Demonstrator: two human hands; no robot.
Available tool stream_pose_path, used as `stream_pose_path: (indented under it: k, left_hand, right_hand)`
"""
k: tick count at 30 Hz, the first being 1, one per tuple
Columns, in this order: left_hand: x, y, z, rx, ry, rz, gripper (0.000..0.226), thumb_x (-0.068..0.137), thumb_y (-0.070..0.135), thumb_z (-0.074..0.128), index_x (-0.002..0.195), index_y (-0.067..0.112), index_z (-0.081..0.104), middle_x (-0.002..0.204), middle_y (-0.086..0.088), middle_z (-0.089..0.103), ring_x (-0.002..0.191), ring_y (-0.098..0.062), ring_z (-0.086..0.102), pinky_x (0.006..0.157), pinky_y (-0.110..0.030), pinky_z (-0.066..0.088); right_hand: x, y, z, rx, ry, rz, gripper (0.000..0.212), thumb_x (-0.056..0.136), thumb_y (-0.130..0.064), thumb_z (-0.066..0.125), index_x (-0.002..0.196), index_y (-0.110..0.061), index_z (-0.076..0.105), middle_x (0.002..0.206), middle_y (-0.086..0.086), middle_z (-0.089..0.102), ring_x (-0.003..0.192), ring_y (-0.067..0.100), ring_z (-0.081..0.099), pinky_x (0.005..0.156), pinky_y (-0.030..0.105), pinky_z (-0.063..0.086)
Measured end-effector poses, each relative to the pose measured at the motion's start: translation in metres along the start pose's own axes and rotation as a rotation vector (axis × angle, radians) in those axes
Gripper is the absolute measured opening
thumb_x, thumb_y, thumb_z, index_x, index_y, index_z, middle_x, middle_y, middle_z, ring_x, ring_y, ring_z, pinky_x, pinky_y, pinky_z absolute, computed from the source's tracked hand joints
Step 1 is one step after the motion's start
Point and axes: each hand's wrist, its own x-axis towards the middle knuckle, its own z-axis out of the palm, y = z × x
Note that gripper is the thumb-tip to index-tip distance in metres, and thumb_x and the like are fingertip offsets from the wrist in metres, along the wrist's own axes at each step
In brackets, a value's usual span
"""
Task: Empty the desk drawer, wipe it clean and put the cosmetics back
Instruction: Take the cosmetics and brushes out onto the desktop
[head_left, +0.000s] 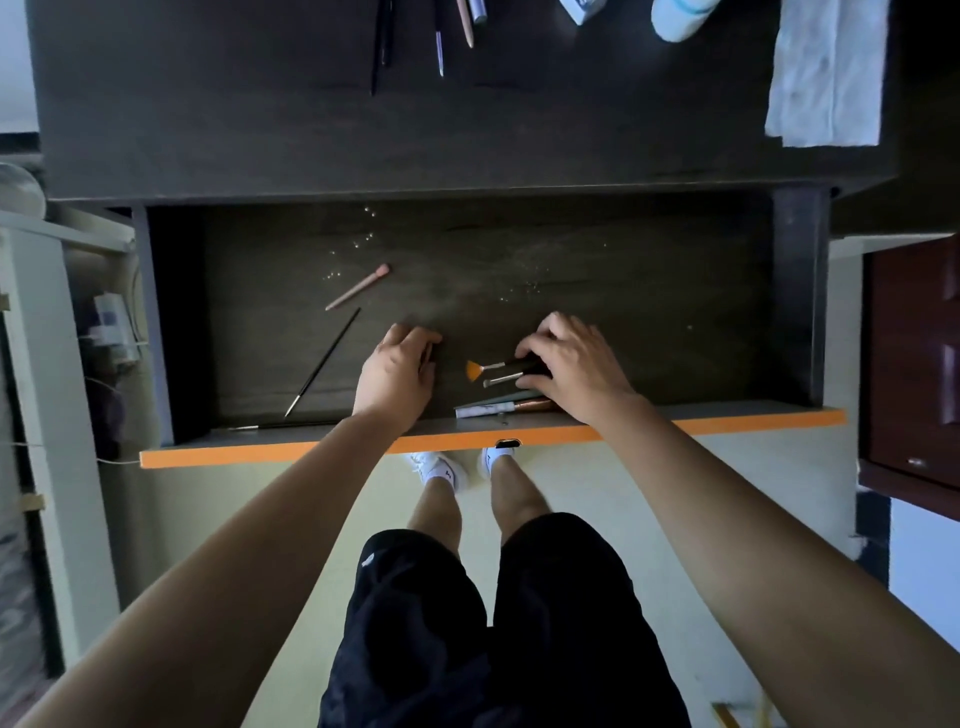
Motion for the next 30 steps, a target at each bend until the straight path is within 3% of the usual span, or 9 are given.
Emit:
stream_pose_path:
  k: [4, 8, 13, 18, 22, 25, 30]
  left_hand:
    - [-0.001, 0.003, 0.003, -0.069, 0.062, -0.027, 0.035, 0.077, 0.001, 0.064, 0.111, 0.012, 0.063, 0.094, -0.003, 0.063, 0.085, -0.025, 0.06, 0.076, -0.034, 0.051]
    - [0.001, 0.002, 0.004, -0.113, 0.07, -0.092, 0.032, 0.078, 0.003, 0.067, 0.108, 0.014, 0.065, 0.091, 0.001, 0.065, 0.078, -0.016, 0.059, 0.077, -0.028, 0.049]
    - [0.001, 0.0, 0.005, -0.13, 0.072, -0.112, 0.031, 0.079, 0.005, 0.069, 0.109, 0.015, 0.065, 0.09, 0.003, 0.066, 0.076, -0.012, 0.059, 0.075, -0.02, 0.046]
    - [0.001, 0.002, 0.004, -0.154, 0.084, -0.121, 0.031, 0.079, 0.005, 0.069, 0.109, 0.013, 0.065, 0.087, 0.002, 0.066, 0.075, -0.013, 0.059, 0.076, -0.021, 0.047]
    - [0.003, 0.004, 0.001, -0.213, 0.088, -0.17, 0.032, 0.078, 0.006, 0.071, 0.108, 0.013, 0.065, 0.084, 0.005, 0.066, 0.069, -0.009, 0.058, 0.066, -0.001, 0.038]
    - [0.006, 0.009, -0.006, -0.265, 0.088, -0.219, 0.028, 0.079, 0.008, 0.071, 0.105, 0.015, 0.066, 0.082, 0.007, 0.066, 0.066, -0.001, 0.057, 0.063, 0.0, 0.039]
    - [0.018, 0.035, -0.043, -0.389, 0.226, -0.165, 0.021, 0.077, 0.008, 0.072, 0.095, 0.019, 0.067, 0.078, 0.019, 0.063, 0.064, 0.004, 0.059, 0.069, -0.013, 0.049]
  right_hand:
    - [-0.001, 0.0, 0.002, 0.08, -0.033, 0.012, 0.028, 0.086, -0.04, 0.072, 0.109, -0.024, 0.07, 0.108, 0.0, 0.056, 0.106, 0.02, 0.053, 0.087, 0.038, 0.047]
    - [0.002, 0.001, 0.002, 0.144, -0.09, 0.038, 0.027, 0.087, -0.037, 0.073, 0.108, -0.021, 0.068, 0.105, -0.002, 0.062, 0.102, 0.016, 0.058, 0.079, 0.031, 0.048]
    - [0.002, 0.0, 0.001, 0.213, -0.112, 0.081, 0.028, 0.087, -0.032, 0.075, 0.11, -0.017, 0.07, 0.102, 0.001, 0.064, 0.096, 0.018, 0.063, 0.08, 0.035, 0.053]
    - [-0.002, 0.0, 0.008, 0.216, -0.057, 0.066, 0.024, 0.088, -0.032, 0.073, 0.106, -0.017, 0.072, 0.105, 0.003, 0.06, 0.098, 0.02, 0.059, 0.08, 0.035, 0.051]
    - [-0.003, -0.001, 0.008, 0.217, -0.046, 0.058, 0.021, 0.088, -0.033, 0.073, 0.102, -0.018, 0.072, 0.1, 0.001, 0.064, 0.092, 0.02, 0.063, 0.078, 0.037, 0.053]
    - [-0.001, 0.0, 0.002, 0.247, -0.053, 0.079, 0.021, 0.088, -0.036, 0.072, 0.102, -0.021, 0.071, 0.098, -0.003, 0.065, 0.088, 0.015, 0.065, 0.077, 0.037, 0.056]
    - [0.013, -0.003, -0.043, 0.518, 0.219, 0.158, 0.02, 0.084, -0.036, 0.077, 0.095, -0.02, 0.073, 0.088, -0.007, 0.069, 0.075, 0.003, 0.063, 0.07, 0.019, 0.051]
